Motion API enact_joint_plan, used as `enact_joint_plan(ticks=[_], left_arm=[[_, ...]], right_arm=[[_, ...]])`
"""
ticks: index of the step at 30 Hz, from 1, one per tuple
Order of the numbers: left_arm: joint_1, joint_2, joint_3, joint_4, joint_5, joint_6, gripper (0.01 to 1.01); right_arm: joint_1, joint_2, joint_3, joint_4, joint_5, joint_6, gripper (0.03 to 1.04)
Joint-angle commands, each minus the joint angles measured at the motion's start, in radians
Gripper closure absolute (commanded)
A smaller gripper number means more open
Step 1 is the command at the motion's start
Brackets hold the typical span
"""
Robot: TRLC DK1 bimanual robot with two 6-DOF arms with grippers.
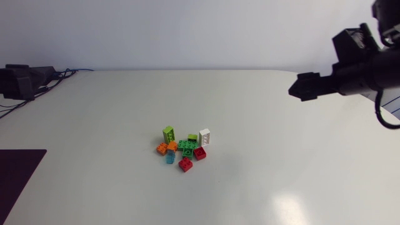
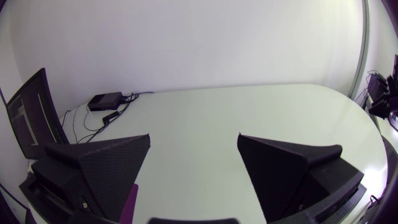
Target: Sort duplo bricks by size, large to the right and small to the left
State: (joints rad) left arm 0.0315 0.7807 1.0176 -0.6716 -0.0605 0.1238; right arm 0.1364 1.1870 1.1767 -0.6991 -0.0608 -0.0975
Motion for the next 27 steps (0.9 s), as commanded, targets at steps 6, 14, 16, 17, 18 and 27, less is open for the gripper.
enact_joint_plan(ticks=[6,14,16,17,18,27], left_arm=[[-0.071,0.095,0.067,-0.106,-0.002,0.071,0.052],[-0.139,0.322,0.191,-0.275,0.044,0.080,0.049],[-0.142,0.327,0.207,-0.263,0.047,0.082,0.049],[-0.142,0.327,0.211,-0.252,0.047,0.079,0.049],[-0.142,0.327,0.213,-0.241,0.047,0.079,0.049],[-0.142,0.342,0.174,-0.200,0.064,0.066,0.049]], right_arm=[[0.184,0.310,0.146,-0.056,0.075,0.047,0.07],[0.351,0.594,0.351,-0.048,0.148,0.185,0.07],[0.396,0.654,0.390,-0.020,0.185,0.213,0.07],[0.420,0.678,0.402,-0.007,0.223,0.219,0.07],[0.443,0.697,0.413,0.003,0.257,0.229,0.07],[0.493,0.867,0.500,-0.022,0.268,0.335,0.07]])
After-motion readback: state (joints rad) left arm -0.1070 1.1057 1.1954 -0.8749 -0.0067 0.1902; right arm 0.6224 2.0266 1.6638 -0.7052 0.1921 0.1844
